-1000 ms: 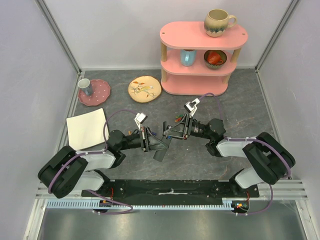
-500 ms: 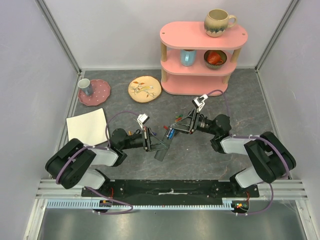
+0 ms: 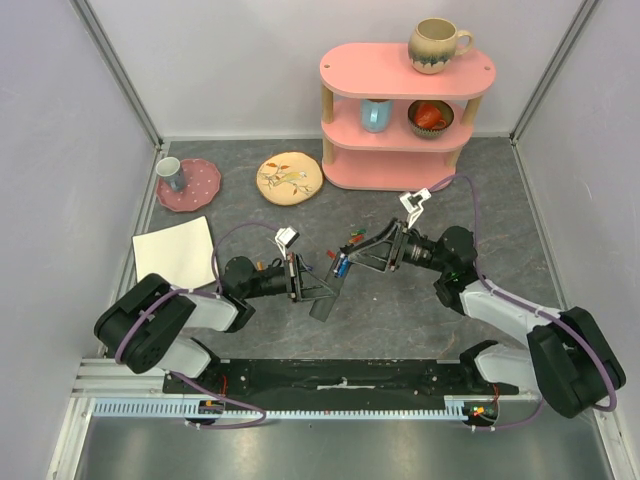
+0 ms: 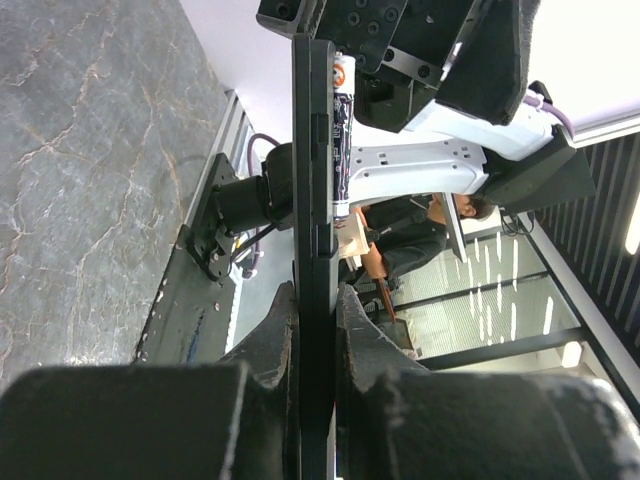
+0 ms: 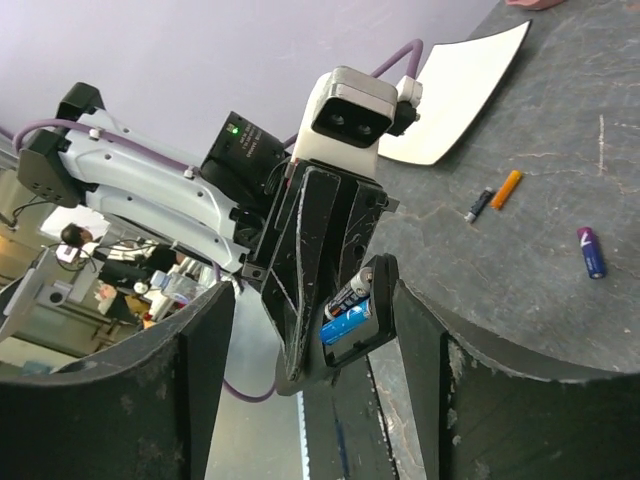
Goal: Load the batteries into the remote control
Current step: Adjust the remote control.
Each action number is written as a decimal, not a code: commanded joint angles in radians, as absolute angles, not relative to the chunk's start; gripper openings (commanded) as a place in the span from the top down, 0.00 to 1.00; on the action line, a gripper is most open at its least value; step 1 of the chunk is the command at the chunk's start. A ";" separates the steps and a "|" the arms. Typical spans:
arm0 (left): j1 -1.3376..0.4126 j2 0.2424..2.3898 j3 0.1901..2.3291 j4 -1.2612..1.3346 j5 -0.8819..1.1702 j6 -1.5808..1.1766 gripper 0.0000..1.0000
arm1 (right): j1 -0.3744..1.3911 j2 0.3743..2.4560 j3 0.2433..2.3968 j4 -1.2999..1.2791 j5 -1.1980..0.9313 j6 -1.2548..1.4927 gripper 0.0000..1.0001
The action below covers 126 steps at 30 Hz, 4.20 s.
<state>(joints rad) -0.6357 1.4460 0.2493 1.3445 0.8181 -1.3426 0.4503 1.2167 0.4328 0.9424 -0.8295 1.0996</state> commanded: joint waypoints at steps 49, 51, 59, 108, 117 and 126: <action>-0.701 1.261 0.314 1.408 0.672 -1.163 0.98 | 0.630 1.304 0.477 0.968 -0.574 1.169 1.00; -0.701 1.250 0.319 1.393 0.670 -1.166 0.98 | 0.638 1.298 0.486 0.919 -0.574 1.151 1.00; -0.701 1.221 0.336 1.283 0.708 -1.146 0.98 | 0.640 1.246 0.508 0.818 -0.551 1.102 0.59; -0.925 0.981 0.127 1.270 -0.242 -0.910 0.26 | 0.742 1.081 0.387 1.052 0.348 1.264 1.00; -0.951 1.155 0.231 1.467 -0.213 -0.816 0.25 | 0.770 1.068 0.400 0.979 0.356 1.287 1.00; -0.951 1.244 0.290 1.505 -0.184 -0.830 0.30 | 0.770 1.028 0.377 0.920 0.304 1.295 1.00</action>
<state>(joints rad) -0.9447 1.2125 0.2520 1.2942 -0.1818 -0.8730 0.7639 1.0607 0.3676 0.9169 0.2932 1.2736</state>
